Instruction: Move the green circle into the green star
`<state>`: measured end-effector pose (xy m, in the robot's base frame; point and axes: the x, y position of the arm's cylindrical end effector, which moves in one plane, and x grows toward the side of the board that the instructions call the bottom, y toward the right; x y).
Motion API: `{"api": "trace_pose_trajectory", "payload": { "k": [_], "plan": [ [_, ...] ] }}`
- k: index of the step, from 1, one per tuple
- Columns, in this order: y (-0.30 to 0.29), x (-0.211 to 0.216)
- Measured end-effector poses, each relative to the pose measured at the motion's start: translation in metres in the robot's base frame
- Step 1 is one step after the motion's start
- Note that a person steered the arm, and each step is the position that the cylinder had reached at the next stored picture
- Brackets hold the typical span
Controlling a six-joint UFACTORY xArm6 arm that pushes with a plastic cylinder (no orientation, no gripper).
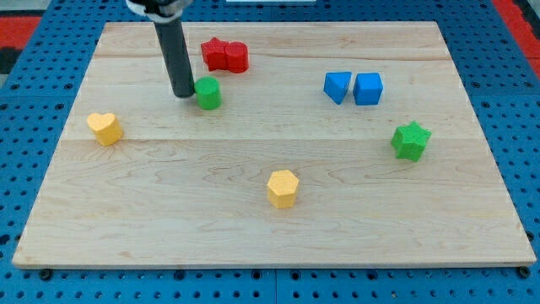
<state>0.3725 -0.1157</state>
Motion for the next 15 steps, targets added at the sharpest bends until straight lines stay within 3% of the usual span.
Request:
{"api": "trace_pose_trajectory", "payload": {
  "k": [1,2,4,7,11,12,15],
  "plan": [
    [0.024,0.011],
    [0.005,0.009],
    [0.028,-0.015],
    [0.116,0.022],
    [0.170,0.079],
    [0.206,0.080],
    [0.211,0.052]
  ]
}}
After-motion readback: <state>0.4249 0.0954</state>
